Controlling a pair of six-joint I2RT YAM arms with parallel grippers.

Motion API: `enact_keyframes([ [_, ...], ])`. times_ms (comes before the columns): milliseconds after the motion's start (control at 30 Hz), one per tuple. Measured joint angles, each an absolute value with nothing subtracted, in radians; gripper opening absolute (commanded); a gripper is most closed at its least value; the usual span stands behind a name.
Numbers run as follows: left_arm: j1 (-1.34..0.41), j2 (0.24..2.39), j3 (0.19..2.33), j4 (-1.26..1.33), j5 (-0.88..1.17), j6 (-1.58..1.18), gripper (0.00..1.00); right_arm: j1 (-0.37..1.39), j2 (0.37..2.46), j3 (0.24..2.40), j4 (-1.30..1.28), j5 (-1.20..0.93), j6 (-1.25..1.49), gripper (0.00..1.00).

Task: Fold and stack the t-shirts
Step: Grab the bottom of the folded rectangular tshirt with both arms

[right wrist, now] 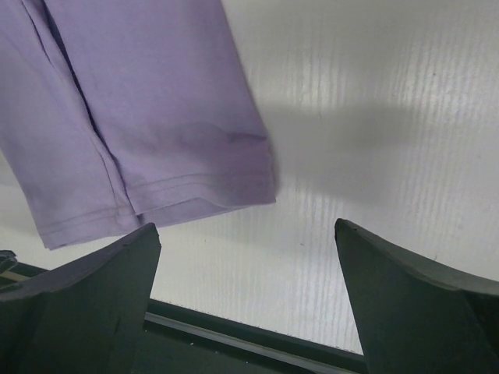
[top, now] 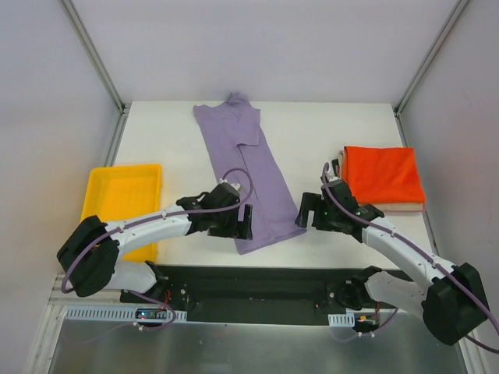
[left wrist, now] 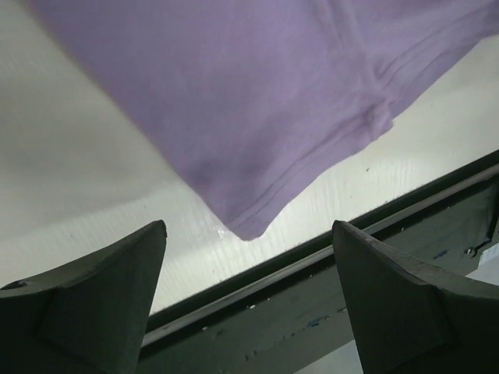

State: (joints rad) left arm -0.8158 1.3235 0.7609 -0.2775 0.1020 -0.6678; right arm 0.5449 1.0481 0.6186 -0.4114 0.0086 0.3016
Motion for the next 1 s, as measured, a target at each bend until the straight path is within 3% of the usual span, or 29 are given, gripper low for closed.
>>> enact_keyframes([
  [133,-0.877,1.324,0.72,-0.303,0.075,-0.731,0.74,0.545,1.054,0.59,-0.375,-0.033,0.302,0.99],
  [300,-0.887,1.378,0.718,-0.284,0.05,-0.783,0.52,0.545,1.102,0.574,-0.338,-0.059,0.303,0.89],
  [500,-0.91,1.453,0.718,-0.249,0.053,-0.828,0.36,0.545,1.148,0.566,-0.307,-0.046,0.313,0.78],
  [733,-0.911,1.478,0.699,-0.203,0.054,-0.892,0.0,0.545,1.19,0.552,-0.297,0.015,0.331,0.77],
  [1000,-0.911,1.469,0.671,-0.163,0.068,-0.924,0.0,0.545,1.229,0.545,-0.213,0.042,0.344,0.6],
])
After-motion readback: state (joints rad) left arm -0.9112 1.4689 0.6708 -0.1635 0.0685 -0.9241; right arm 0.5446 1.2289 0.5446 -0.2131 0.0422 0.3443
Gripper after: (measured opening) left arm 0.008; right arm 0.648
